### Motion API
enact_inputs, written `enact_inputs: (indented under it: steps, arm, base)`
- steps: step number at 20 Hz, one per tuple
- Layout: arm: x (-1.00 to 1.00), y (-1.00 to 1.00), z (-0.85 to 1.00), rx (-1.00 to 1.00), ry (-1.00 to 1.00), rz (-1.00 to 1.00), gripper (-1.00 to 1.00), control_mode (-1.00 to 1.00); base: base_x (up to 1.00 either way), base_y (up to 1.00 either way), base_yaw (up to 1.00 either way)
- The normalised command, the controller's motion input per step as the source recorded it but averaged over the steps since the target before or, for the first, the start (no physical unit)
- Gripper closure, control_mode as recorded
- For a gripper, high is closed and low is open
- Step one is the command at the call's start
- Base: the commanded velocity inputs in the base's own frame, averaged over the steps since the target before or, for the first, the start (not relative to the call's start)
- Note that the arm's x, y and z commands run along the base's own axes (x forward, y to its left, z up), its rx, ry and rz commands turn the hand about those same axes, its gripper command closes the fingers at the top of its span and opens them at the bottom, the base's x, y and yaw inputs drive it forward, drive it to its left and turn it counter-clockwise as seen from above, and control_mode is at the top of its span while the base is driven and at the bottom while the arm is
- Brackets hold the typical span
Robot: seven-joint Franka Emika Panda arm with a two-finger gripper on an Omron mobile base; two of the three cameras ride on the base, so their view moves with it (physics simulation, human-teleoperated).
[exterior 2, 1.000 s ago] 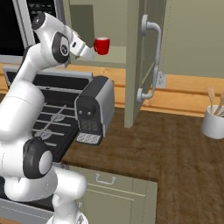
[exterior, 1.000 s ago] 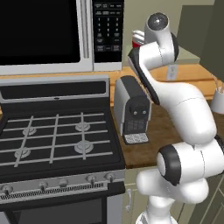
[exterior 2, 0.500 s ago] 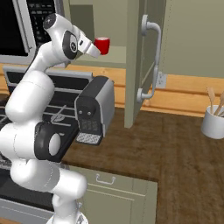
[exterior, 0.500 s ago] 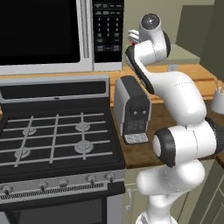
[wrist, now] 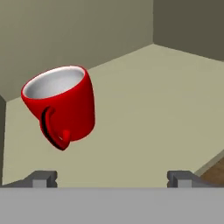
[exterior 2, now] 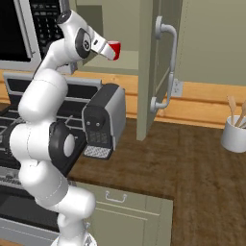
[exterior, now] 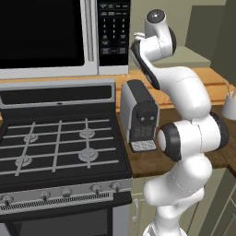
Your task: Gather all objects into one cabinet and sort the glasses and bowls to opposite sides.
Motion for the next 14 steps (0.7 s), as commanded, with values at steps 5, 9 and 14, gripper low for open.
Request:
enact_inputs:
  steps: [5, 9, 14]
  arm:
    - [0.34, 0.01, -0.02, -0.08, 0.05, 0.05, -1.00, -1.00]
    - [0.20, 0.15, -0.09, -0.05, -0.01, 0.00, -1.00, -1.00]
    - [0.14, 0.20, -0.05, 0.00, -0.05, 0.00, -1.00, -1.00]
  base:
    - [0.00, 0.00, 0.00]
    - [0.00, 0.00, 0.00]
    - [0.00, 0.00, 0.00]
